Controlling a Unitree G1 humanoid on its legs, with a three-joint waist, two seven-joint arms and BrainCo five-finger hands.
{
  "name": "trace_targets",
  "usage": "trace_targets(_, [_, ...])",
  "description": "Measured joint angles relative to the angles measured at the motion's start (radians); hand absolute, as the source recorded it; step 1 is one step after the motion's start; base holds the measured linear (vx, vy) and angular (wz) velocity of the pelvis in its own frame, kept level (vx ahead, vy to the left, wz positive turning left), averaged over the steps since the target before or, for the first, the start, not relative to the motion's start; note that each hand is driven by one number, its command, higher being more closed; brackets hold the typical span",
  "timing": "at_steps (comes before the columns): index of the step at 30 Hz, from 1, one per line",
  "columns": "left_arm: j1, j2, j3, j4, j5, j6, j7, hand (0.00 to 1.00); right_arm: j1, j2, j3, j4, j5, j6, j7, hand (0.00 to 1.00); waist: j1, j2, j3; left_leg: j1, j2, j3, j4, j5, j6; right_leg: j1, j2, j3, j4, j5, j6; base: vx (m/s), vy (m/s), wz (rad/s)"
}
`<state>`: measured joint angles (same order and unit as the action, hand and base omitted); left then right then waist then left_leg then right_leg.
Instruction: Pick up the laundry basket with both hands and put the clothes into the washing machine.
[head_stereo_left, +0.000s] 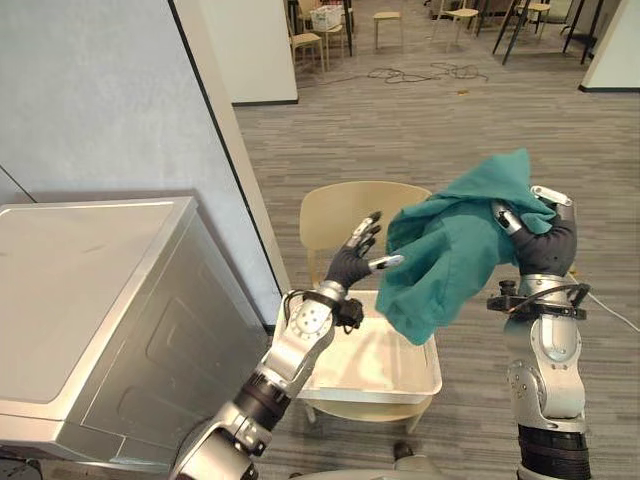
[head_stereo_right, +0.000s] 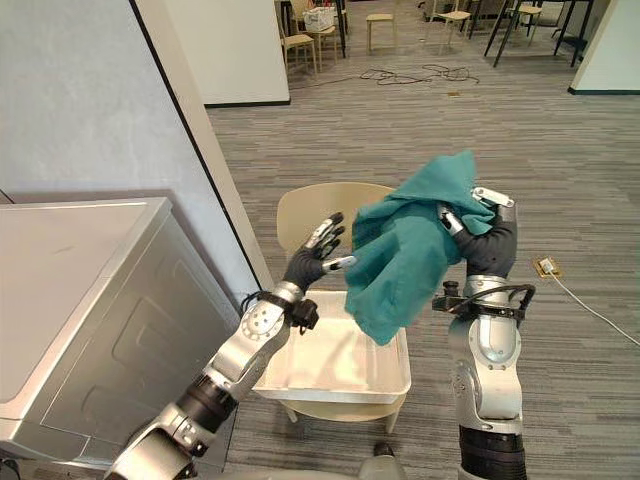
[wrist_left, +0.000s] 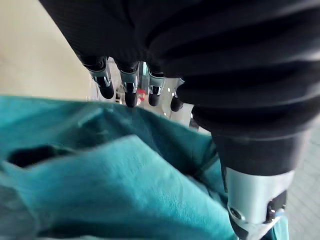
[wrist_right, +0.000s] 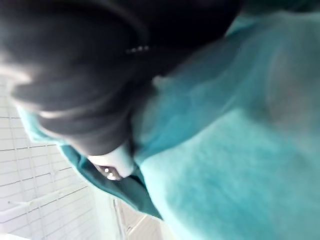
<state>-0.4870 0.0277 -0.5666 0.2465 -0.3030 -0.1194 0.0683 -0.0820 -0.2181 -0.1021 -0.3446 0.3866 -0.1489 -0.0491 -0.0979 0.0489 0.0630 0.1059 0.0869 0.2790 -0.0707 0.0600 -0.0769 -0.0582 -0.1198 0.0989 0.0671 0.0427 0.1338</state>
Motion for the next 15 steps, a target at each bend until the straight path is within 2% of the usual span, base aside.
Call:
trace_targets(8, [-0.125,-0.005,-0.107,0.097,-0.061,-0.015,-0.002,0.0,-0.012,-0.007,0.082,-0.05,0.078,-0.001,0.036,1.0,-0.004,0.0,0.0,-0.004,0.0,0.03,0.0,-0.007,0.0,-0.016,0.004,0.029,-0.004,0.012,-0.003,0.0,-0.003,-0.11])
trace_targets(15, [-0.201,-0.009,-0.218,0.149,-0.056,-0.008,-0.027,0.0,-0.03,-0.01,0.105,-0.063,0.119,-0.002,0.053,1.0,-0.033,0.0,0.0,-0.006,0.0,0.05,0.001,-0.011,0.005,-0.02,0.007,0.046,-0.021,0.019,0.001,0.0,-0.004,-0.08])
